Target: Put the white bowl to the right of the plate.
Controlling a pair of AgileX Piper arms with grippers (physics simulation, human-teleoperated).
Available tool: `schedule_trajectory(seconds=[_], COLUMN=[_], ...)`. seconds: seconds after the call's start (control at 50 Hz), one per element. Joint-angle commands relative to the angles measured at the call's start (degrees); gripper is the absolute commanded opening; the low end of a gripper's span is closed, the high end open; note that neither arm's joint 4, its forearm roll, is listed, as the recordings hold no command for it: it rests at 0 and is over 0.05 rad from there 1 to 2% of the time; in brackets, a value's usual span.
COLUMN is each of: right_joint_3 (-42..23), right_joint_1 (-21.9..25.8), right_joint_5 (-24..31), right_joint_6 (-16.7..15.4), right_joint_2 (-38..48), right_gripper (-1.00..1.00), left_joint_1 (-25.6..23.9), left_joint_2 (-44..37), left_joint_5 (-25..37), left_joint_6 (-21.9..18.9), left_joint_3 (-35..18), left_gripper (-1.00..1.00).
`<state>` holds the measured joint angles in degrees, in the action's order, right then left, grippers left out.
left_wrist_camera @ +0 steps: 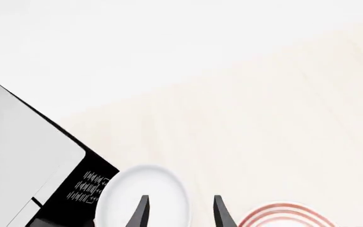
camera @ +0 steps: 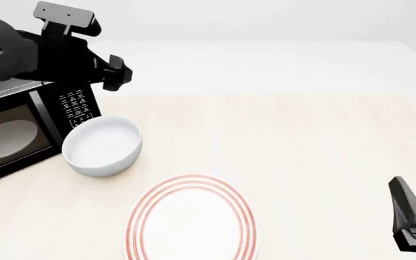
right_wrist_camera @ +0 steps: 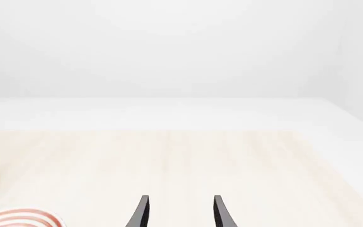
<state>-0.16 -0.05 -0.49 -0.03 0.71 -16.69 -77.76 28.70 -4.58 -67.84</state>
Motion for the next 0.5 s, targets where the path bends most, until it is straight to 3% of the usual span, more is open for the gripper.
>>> schedule_trajectory(seconds=[0.02,0.16,0.22,0.5], right_joint_3=[0.0,0.0,0.0,0.0], right_joint_1=[0.0,0.0,0.0,0.0], right_joint_5=[0.0,0.2,0.3,0.2], right_joint_6=[0.0,0.0,0.0,0.0], right_joint_2=[0.0,-0.2,-0.3,-0.3], right_gripper=[1.0,1.0,1.0,1.0], left_joint_1=[-2.1,-2.4,-0.4,-0.1], left_joint_2=[-2.8,-5.1,-8.2,-9.4], left_joint_5=[-1.5,-3.0,-5.4,-8.0], left_joint_6=[1.0,1.8,1.2,1.8], left_joint_3=[0.8,2.1,3.7,6.4], left_gripper=[1.0,1.0,1.0,1.0])
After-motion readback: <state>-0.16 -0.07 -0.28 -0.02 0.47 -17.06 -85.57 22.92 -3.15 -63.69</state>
